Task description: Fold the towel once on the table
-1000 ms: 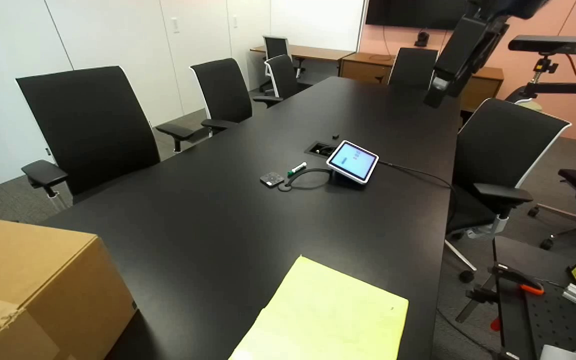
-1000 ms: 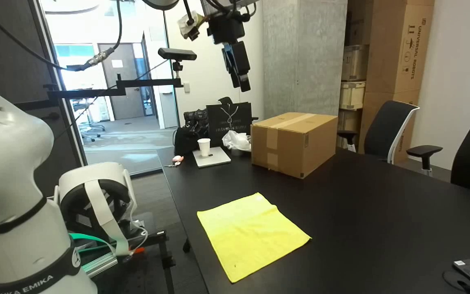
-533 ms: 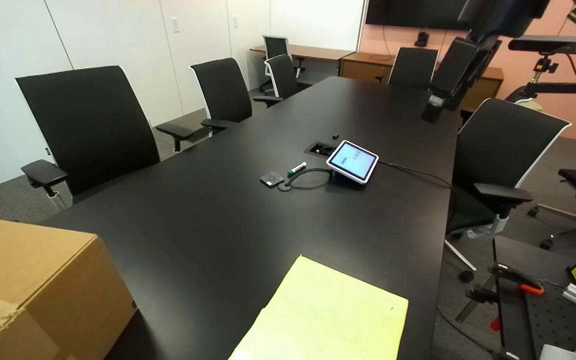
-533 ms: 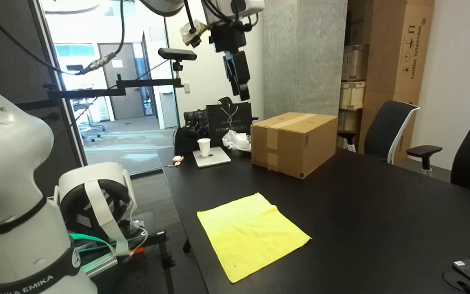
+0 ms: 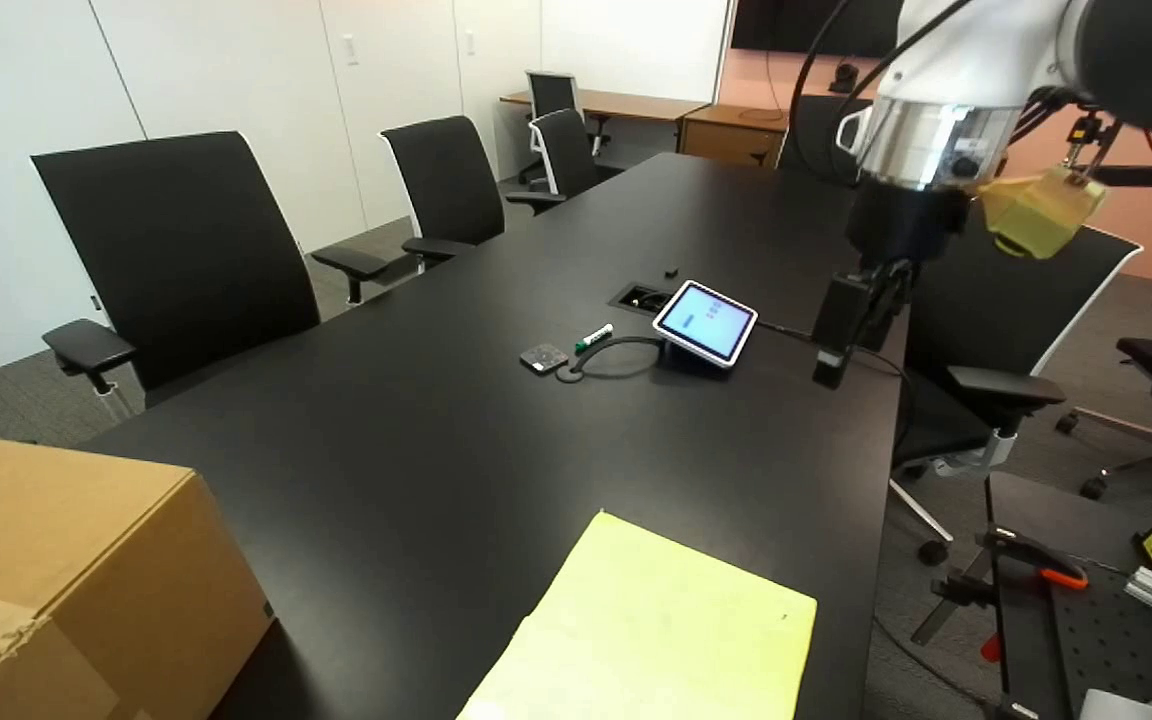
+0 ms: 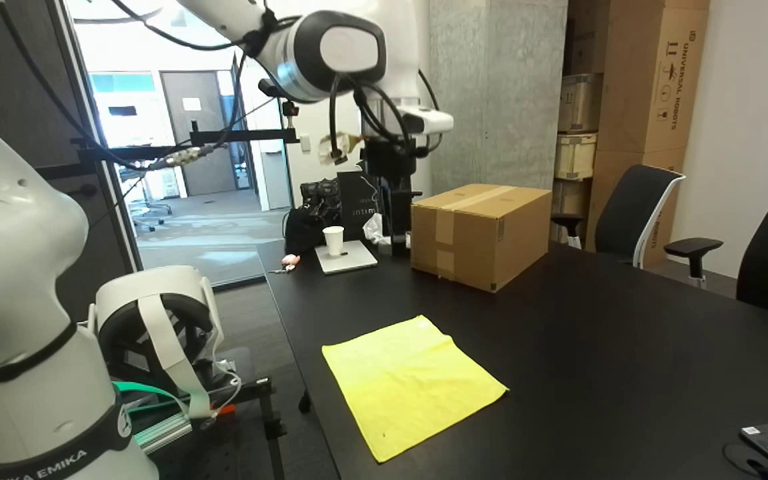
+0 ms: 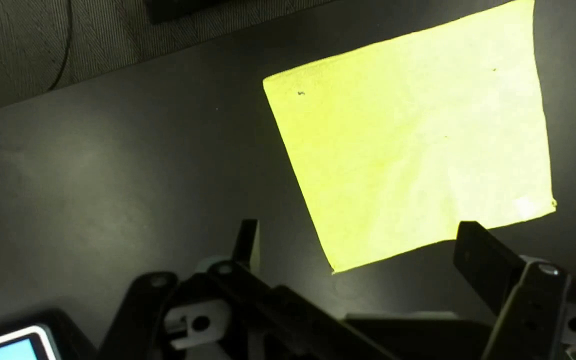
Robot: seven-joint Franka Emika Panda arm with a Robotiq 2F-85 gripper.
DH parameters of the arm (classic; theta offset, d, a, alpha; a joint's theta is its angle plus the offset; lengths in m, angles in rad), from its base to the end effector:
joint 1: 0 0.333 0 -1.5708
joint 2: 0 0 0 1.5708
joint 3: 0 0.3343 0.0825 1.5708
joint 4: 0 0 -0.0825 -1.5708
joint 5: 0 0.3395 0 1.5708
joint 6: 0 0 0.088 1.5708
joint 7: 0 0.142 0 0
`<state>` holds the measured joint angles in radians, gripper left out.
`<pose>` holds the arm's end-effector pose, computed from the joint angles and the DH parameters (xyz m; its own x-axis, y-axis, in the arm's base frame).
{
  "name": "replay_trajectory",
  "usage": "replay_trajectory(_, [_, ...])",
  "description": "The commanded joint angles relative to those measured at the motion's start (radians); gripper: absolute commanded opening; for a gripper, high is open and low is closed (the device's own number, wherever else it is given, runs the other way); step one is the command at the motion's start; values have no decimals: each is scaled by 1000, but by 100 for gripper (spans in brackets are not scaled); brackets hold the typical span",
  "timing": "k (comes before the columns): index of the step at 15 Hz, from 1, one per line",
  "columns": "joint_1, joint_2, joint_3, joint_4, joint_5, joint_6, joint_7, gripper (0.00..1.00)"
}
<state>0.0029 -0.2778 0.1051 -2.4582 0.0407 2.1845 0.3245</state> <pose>0.3993 0.0465 0.4081 0.9704 -0.2414 0.0013 -0.2414 -0.9704 -0.0053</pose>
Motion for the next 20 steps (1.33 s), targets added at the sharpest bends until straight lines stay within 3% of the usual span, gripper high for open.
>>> replay_trajectory(1, [15, 71, -15, -67, 55, 122, -9, 100])
replay_trajectory(7, [60, 240, 0, -138, 155, 268, -33, 100])
replay_trajectory(11, [79, 366, 2, -194, 189, 438, -83, 100])
replay_trajectory(17, [82, 549, 76, -228, 339, 634, -193, 100])
replay_trajectory(20, [97, 648, 93, -202, 315, 737, -152, 100])
